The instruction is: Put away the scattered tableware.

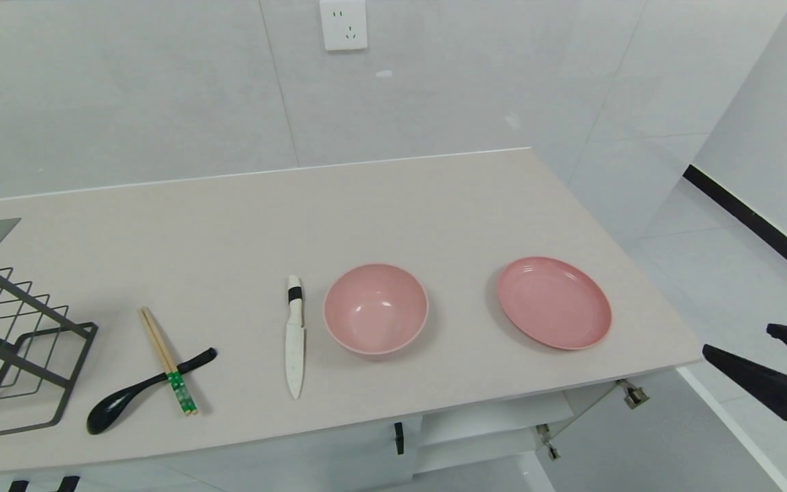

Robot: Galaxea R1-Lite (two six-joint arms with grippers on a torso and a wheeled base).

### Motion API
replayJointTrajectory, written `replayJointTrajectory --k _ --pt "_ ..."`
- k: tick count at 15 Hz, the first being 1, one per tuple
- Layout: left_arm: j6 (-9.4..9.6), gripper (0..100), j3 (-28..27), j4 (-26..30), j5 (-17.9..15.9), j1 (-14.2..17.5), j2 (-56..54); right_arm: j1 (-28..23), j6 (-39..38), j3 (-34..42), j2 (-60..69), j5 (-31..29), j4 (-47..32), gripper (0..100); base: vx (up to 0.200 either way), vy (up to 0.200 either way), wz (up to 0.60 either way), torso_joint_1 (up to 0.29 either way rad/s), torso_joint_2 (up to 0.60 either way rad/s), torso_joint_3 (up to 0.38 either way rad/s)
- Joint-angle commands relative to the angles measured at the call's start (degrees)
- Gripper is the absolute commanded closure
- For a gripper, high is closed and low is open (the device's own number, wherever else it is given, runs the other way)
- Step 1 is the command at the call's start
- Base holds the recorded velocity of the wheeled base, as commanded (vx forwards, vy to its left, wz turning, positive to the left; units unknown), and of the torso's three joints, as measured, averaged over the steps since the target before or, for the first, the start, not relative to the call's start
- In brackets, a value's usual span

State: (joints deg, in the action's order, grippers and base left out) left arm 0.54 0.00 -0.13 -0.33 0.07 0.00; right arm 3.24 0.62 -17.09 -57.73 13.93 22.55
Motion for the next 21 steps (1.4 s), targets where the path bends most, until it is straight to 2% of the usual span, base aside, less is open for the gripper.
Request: replayJointTrajectory --k 1,4,13,21 --pt "-0.10 0 0.0 0.0 0.1 0.0 0.1 0.2 0.2 3.0 -4.9 0.0 2.0 0 0.000 0.000 0.00 0.000 0.00 0.000" --pt "-0.18 0 0.0 0.0 0.1 0.0 0.1 0.1 1.1 4.3 -11.9 2.5 8.0 0 0.000 0.000 0.00 0.000 0.00 0.000" --pt "-0.27 0 0.0 0.0 0.1 0.0 0.1 -0.3 2.2 4.5 -30.4 2.9 23.6 0 0.000 0.000 0.00 0.000 0.00 0.000" --pt "-0.45 0 0.0 0.0 0.2 0.0 0.0 -0.6 2.4 -3.4 -50.5 2.2 37.4 0 0.000 0.000 0.00 0.000 0.00 0.000"
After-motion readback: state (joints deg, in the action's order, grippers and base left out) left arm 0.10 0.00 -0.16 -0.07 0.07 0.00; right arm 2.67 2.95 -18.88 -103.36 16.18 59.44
